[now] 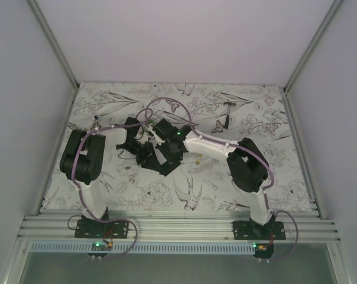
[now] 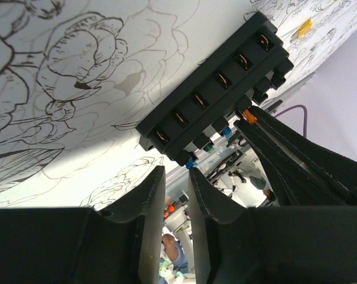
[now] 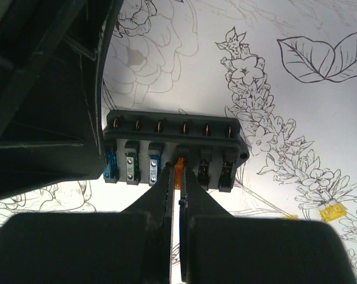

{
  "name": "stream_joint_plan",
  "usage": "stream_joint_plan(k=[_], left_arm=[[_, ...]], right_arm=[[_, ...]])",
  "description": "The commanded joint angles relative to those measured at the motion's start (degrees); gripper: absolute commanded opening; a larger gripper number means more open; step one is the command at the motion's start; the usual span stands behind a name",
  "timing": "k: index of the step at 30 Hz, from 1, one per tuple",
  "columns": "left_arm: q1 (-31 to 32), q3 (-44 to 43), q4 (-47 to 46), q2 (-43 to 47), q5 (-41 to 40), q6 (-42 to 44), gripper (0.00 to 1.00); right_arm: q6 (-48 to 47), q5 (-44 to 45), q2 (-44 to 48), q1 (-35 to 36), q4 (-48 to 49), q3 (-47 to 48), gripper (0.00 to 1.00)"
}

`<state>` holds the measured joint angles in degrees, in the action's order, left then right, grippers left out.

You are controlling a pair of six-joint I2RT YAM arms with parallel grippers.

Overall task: Snap on the fuse box
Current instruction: Install the fuse at the fuse box base.

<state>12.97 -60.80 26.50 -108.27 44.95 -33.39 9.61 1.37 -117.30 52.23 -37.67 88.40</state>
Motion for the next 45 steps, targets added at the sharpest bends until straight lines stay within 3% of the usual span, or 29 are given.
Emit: stream_joint_plan(k=[1,11,20,27,30,36,42,45], left_arm=[[-0.50,1.47,2.23,0.78,-3.01,1.48,0.24],[-0.66,1.47,2.22,0.71,-3.38,1.61,0.24],[-0.93,1.73,2.30,0.82,-3.46,1.66,0.24],[-1.17,1.69,2.55,1.12,-3.55,1.82,0.24],[-1.33,1.65,2.68,1.14,-3.60,1.92,0.24],[-1.38,1.52,2.76,2.01,-3.71,1.93,0.24],[-1.37,1.36,2.77,3.41,-3.65,1.61,0.26],[-1.38,1.38,2.69,4.59,-3.62,1.32,0.29]], right_arm=[[-2.64,2.74,-12.50,-1.73,-12.11,-0.19,0.00],[-2.82,1.56,-11.65,-2.04,-13.04,-8.02,0.00],[-3.15,4.55,-16.77,-2.03,-13.62,-0.27,0.00],[-2.61,4.29,-10.46,-2.00,-13.23,-8.26,0.00],[-1.34,1.28,-7.29,-1.87,-12.73,-4.75,0.04],[0.94,-2.23,-3.21,-1.61,-9.65,3.42,0.22],[1.48,-2.61,-0.13,-1.51,-7.79,5.67,0.41],[1.95,-1.71,1.50,-1.51,-6.17,5.45,0.42]])
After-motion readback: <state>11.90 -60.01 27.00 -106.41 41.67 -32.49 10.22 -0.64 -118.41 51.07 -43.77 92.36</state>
